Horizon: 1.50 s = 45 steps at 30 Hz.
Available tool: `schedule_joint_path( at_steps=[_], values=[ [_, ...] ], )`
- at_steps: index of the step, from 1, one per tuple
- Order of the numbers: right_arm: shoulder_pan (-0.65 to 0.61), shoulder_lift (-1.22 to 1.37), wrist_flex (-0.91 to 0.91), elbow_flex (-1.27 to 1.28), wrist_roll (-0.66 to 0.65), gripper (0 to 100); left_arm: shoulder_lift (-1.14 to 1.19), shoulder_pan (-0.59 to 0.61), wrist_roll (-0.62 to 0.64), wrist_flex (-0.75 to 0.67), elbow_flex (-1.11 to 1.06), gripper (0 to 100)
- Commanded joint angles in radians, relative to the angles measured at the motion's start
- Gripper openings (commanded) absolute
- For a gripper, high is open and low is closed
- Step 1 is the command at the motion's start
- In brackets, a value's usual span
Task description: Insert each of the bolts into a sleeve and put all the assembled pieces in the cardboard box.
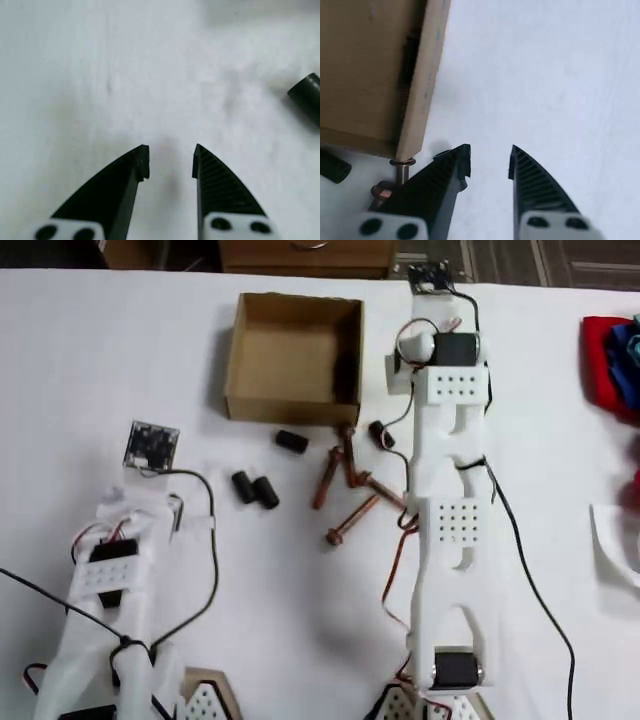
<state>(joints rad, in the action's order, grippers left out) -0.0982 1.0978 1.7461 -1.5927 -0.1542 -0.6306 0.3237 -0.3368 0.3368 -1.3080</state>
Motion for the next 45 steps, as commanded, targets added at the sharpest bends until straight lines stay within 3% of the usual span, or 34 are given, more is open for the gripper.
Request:
schedule_joint_path(
  at_steps=[1, 6, 10, 15, 19, 27, 45],
  values=[
    [-0.044, -0.177, 0.027, 0.092, -0.023, 9.9, -0.009, 0.008, -0.005, -0.012, 0.005, 16],
    [-0.151, -0.479, 0.027, 0.559, -0.021, 10.0, -0.011, 0.078, 0.031, -0.014, 0.025, 17],
    [-0.302, -0.679, -0.015, 0.967, -0.021, 10.1, -0.006, 0.196, 0.226, -0.014, 0.058, 17],
    [-0.450, -0.728, -0.225, 1.214, -0.020, 10.1, -0.005, 0.304, 0.367, -0.031, 0.068, 17],
    [-0.535, -0.727, -0.354, 1.306, -0.003, 10.1, -0.003, 0.304, 0.371, -0.040, 0.065, 17],
    [-0.628, -0.717, -0.435, 1.353, 0.095, 10.2, -0.003, 0.302, 0.371, -0.040, 0.065, 17],
    [-0.584, -0.484, -0.536, 1.344, 0.094, 10.2, -0.003, 0.302, 0.371, -0.040, 0.065, 17]
  ],
)
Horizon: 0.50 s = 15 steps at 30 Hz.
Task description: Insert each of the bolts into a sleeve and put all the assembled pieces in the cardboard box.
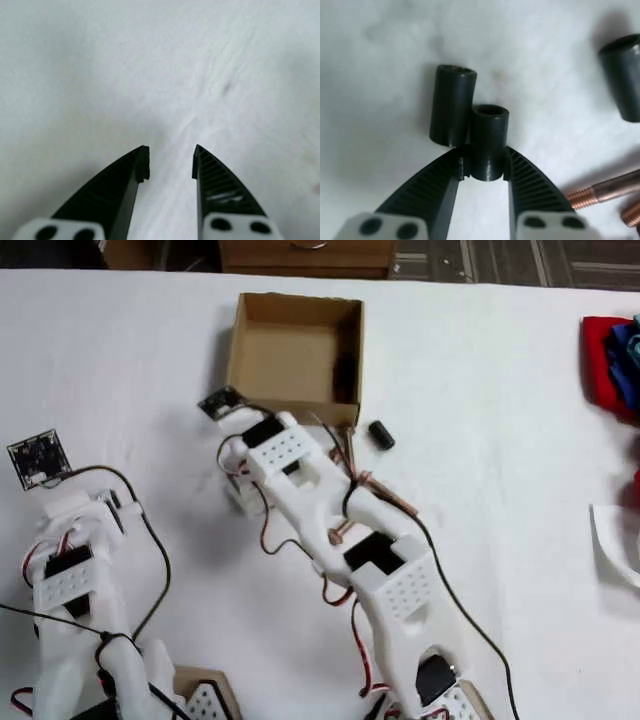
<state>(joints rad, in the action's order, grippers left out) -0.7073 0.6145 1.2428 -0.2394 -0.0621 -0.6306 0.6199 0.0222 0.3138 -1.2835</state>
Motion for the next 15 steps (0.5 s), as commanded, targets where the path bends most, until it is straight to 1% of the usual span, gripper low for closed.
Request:
schedule_joint_path(
  at_steps=[1, 5, 9, 10, 12, 13, 15],
  values=[
    [0.027, -0.004, -0.045, -0.009, 0.000, 10.2, -0.003, 0.006, 0.012, -0.017, 0.041, 17],
    [0.030, -0.001, -0.084, -0.009, -0.002, 10.2, -0.003, 0.006, 0.012, -0.017, 0.041, 17],
    [0.033, 0.001, -0.081, -0.008, -0.012, 9.6, -0.003, 0.006, 0.012, -0.014, 0.041, 17],
    [0.033, -0.001, -0.071, -0.008, -0.034, 8.0, -0.003, 0.006, 0.012, -0.014, 0.041, 17],
    [0.033, -0.008, -0.036, -0.008, -0.069, 0.7, -0.003, 0.006, 0.012, -0.014, 0.041, 17],
    [0.033, -0.012, -0.012, -0.008, -0.081, 2.6, -0.003, 0.006, 0.012, -0.014, 0.041, 17],
    [0.033, -0.038, 0.047, -0.005, -0.089, 2.1, -0.003, 0.006, 0.012, -0.014, 0.039, 17]
  ],
)
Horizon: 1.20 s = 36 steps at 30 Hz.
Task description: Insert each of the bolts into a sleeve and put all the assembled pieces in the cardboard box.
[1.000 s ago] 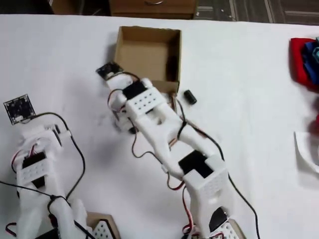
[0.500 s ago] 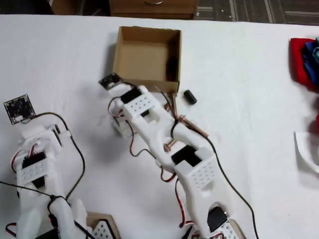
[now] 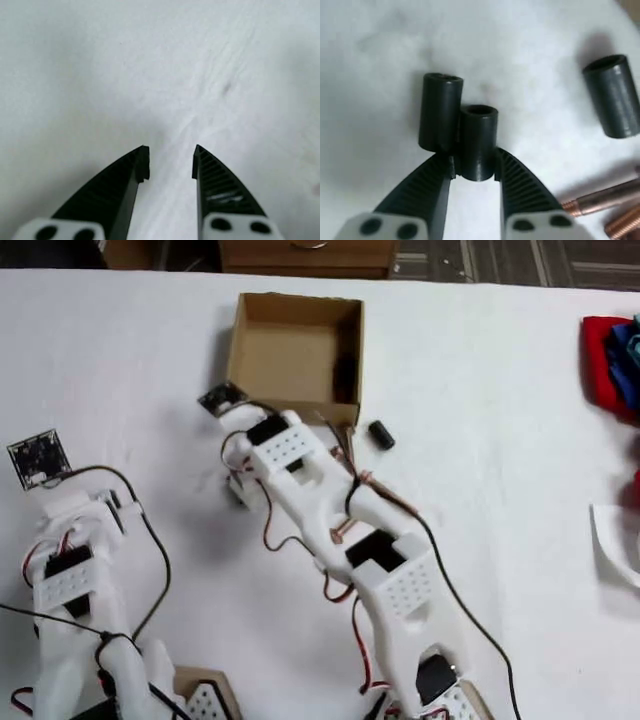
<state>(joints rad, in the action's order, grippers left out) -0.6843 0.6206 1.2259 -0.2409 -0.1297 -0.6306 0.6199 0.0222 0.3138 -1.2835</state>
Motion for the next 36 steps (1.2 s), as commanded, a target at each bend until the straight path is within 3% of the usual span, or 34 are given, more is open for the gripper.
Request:
schedule_joint_path(
  at_steps=[1, 9, 17, 25, 36],
  values=[
    [0.012, -0.061, 0.088, 0.002, -0.025, 2.3, -0.003, 0.006, 0.012, -0.014, 0.039, 17],
    [0.041, -0.259, 0.297, 0.123, -0.025, 2.3, -0.003, 0.006, 0.012, -0.017, 0.039, 17],
    [0.041, -0.352, 0.134, 0.423, -0.080, 2.5, -0.003, 0.006, 0.012, -0.018, 0.039, 17],
    [0.041, -0.263, 0.127, 0.359, -0.089, 13.9, -0.003, 0.006, 0.012, -0.017, 0.039, 17],
    [0.041, -0.114, 0.133, 0.226, -0.089, 13.2, -0.003, 0.006, 0.012, -0.017, 0.039, 17]
  ],
)
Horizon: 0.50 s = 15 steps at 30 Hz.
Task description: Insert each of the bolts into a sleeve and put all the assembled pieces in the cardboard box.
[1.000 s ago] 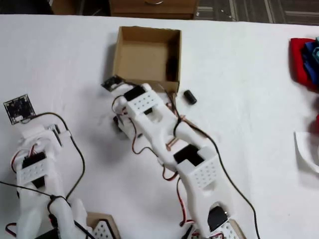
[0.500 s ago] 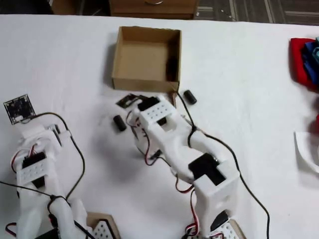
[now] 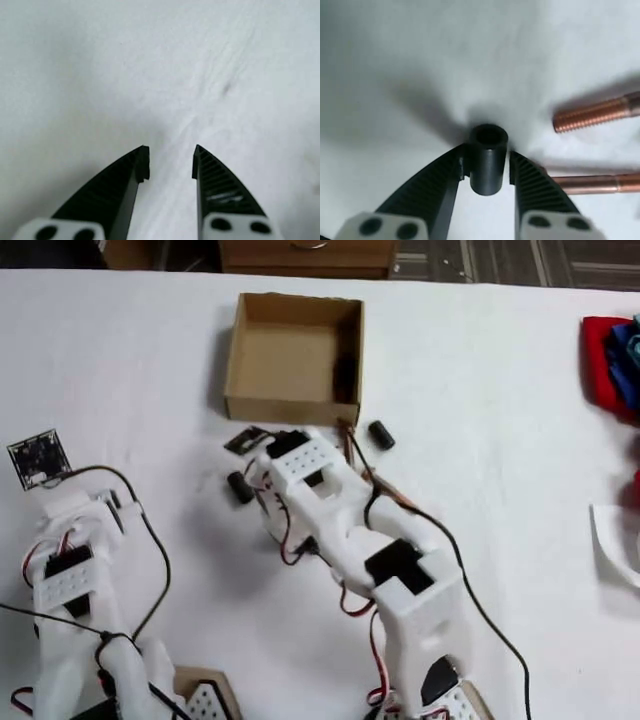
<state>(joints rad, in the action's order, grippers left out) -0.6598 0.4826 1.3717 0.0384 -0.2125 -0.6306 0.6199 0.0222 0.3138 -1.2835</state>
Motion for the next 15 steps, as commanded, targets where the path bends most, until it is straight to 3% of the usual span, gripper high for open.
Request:
schedule_joint_path(
  at_steps=[1, 5, 10, 15],
  values=[
    [0.016, 0.030, -0.013, -0.054, -0.006, 12.8, -0.003, 0.006, 0.012, -0.017, 0.039, 17],
    [0.025, 0.038, -0.013, -0.051, -0.006, 1.5, -0.003, 0.006, 0.012, -0.017, 0.039, 17],
    [0.062, -0.044, -0.004, -0.054, -0.008, 2.2, -0.003, 0.006, 0.012, -0.015, 0.039, 17],
    [0.147, -0.358, 0.068, -0.048, -0.031, 2.2, -0.003, -0.005, 0.012, -0.011, 0.041, 17]
  ],
)
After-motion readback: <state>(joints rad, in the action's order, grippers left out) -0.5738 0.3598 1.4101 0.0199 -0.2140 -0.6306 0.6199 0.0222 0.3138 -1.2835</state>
